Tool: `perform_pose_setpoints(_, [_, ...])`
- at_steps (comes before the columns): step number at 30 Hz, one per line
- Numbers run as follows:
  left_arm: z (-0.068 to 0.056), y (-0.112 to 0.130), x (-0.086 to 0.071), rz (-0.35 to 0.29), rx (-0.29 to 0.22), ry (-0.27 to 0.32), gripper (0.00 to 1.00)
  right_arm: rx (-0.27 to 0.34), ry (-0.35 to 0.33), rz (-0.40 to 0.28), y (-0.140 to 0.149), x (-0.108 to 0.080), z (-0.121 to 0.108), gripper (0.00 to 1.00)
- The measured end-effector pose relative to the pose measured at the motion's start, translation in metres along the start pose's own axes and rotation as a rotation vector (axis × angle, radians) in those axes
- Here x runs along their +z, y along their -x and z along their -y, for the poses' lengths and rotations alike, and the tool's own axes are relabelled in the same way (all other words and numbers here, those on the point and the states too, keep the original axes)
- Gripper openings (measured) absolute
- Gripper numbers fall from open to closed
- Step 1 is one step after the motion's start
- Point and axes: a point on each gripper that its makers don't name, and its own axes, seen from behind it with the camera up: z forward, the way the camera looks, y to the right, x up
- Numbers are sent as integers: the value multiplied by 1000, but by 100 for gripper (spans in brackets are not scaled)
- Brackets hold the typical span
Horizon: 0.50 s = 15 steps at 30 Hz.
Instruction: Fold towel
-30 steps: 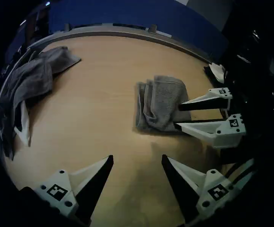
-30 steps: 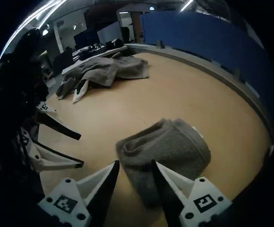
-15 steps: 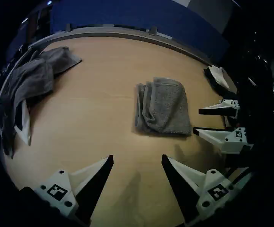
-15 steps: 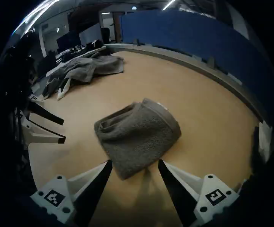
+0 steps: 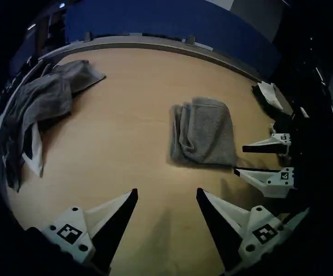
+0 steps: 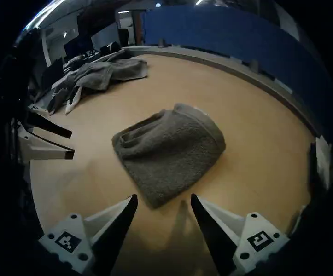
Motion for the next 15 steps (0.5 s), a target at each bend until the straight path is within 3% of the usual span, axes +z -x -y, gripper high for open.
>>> perform_pose_setpoints(6, [10,4,-3,-5,2,-31,94,25,24,14,7,5,4,79])
perform_pose_setpoints(15, [21,13,-9,-11,-27,-54,94,88,42,24,11,8,10,50])
